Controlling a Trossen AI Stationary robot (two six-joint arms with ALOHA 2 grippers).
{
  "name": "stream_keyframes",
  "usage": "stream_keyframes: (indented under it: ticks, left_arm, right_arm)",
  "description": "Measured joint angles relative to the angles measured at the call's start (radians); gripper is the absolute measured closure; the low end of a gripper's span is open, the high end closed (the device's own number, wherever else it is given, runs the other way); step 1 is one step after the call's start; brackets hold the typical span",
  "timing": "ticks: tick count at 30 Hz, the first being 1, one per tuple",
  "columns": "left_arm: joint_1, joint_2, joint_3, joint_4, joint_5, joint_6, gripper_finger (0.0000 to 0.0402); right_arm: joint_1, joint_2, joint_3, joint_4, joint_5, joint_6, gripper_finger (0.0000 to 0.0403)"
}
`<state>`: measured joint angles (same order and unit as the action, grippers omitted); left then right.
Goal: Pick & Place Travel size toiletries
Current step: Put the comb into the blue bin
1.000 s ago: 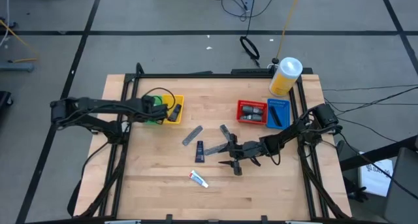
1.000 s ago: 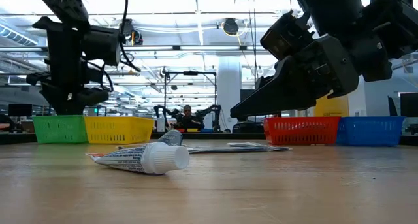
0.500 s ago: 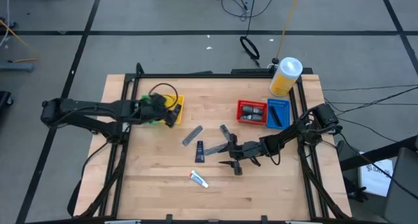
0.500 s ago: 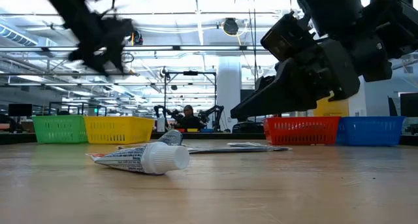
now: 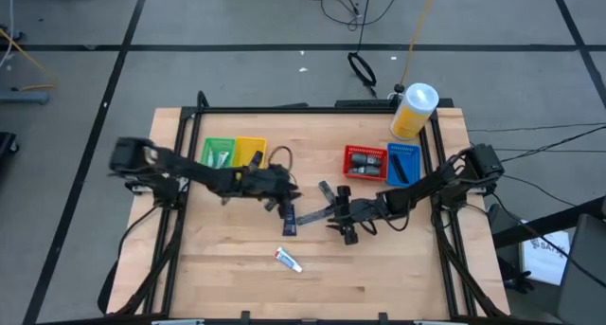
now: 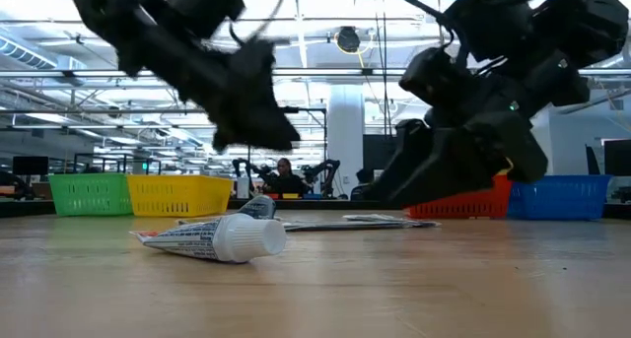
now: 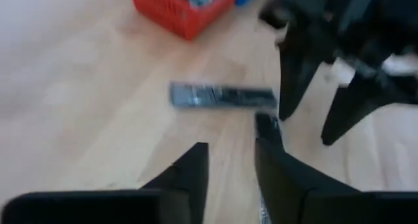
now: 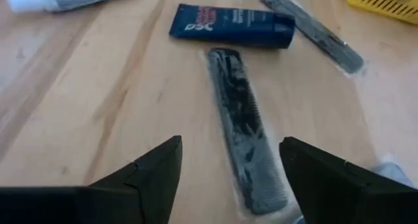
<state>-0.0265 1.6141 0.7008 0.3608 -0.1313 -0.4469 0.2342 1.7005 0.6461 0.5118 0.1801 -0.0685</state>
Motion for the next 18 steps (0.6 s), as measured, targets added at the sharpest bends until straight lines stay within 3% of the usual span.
stream_keyframes:
  ticks: [8,18]
  left_arm:
    - [0.0,0.265,0.11,0.067,0.054,-0.002,0.0394]
    - [0.001,0.41,0.223,0.067,0.139,0.031,0.0399]
  right_arm:
    - [-0.028,0.036,0.001,0.03,0.005,-0.08,0.0118]
    - [-0.042,0.076,0.002,0.06,0.059,-0.214,0.0123]
